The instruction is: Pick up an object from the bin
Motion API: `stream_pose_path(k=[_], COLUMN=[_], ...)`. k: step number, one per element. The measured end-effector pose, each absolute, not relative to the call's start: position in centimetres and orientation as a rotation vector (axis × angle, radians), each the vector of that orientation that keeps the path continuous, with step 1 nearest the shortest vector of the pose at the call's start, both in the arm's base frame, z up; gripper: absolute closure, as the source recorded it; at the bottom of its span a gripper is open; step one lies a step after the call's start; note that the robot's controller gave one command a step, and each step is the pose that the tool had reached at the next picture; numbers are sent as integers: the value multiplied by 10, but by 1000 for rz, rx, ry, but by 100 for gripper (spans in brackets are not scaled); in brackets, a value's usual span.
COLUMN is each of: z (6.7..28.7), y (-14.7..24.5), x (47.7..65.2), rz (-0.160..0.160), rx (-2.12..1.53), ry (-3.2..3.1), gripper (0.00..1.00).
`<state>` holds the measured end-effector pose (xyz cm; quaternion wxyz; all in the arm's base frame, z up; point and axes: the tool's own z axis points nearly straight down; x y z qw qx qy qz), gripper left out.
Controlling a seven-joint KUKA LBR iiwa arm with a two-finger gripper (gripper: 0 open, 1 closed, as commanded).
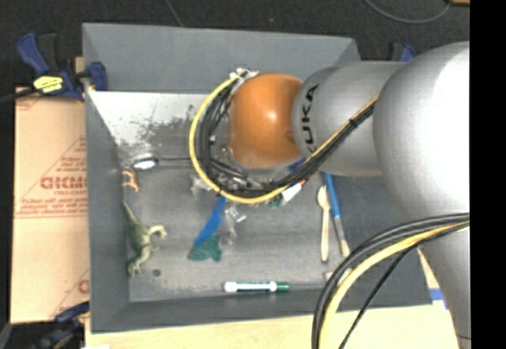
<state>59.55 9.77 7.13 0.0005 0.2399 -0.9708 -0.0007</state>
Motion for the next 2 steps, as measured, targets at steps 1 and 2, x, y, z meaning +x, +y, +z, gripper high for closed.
stream_pose_path(k=[1,2], z=[72,72], y=[99,99], x=[595,595], rz=[-3,-3], rx=[735,735], ry=[-3054,-3054], gripper=[100,100])
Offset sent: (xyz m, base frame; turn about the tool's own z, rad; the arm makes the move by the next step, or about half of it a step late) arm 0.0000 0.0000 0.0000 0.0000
